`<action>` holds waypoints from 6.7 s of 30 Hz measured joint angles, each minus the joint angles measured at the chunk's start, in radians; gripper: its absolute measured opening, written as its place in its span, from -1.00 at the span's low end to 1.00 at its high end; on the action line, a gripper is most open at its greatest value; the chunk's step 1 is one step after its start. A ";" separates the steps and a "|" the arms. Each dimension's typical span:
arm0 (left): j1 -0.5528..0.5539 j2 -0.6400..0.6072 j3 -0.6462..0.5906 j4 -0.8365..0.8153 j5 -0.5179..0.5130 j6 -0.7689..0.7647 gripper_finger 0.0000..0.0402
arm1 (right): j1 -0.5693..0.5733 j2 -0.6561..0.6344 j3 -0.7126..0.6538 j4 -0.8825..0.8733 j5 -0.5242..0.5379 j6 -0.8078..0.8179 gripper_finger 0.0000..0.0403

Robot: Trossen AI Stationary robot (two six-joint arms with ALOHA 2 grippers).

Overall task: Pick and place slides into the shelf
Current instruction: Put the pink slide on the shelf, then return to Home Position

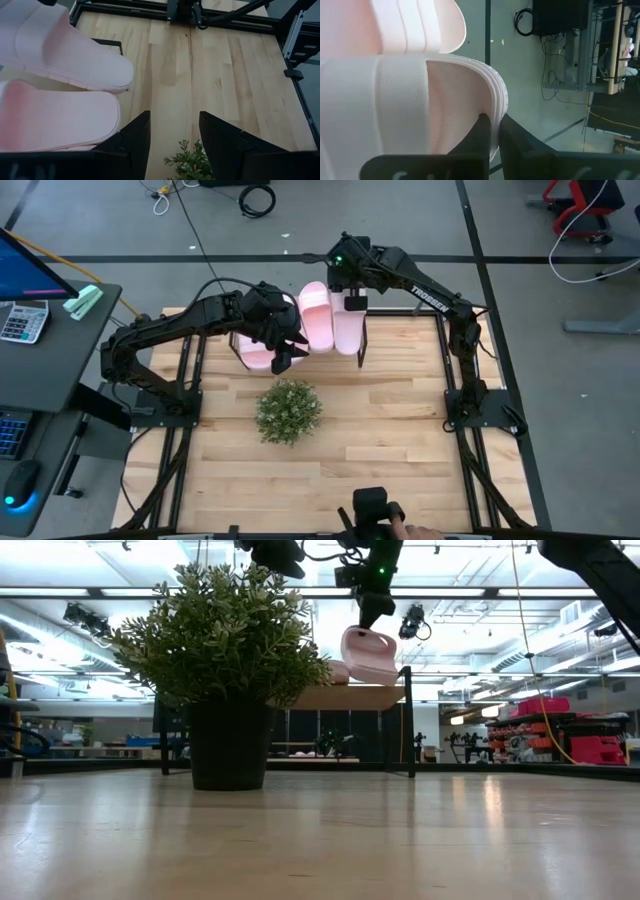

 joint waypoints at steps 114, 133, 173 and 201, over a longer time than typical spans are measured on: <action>-0.010 0.000 0.000 -0.002 0.000 0.006 -0.14 | -0.150 0.031 -0.089 -0.062 -0.464 0.370 -0.99; -0.011 0.000 0.000 -0.019 0.000 0.008 -0.14 | -0.157 0.084 -0.144 -0.025 -0.553 0.605 -1.00; 0.034 0.000 0.000 0.018 0.000 0.031 -0.14 | -0.054 -0.110 -0.022 -0.286 -0.559 0.555 -0.80; 0.117 -0.540 -0.669 0.680 -0.104 -0.185 -0.44 | 0.115 -0.334 -0.192 -0.236 -0.631 0.588 -0.84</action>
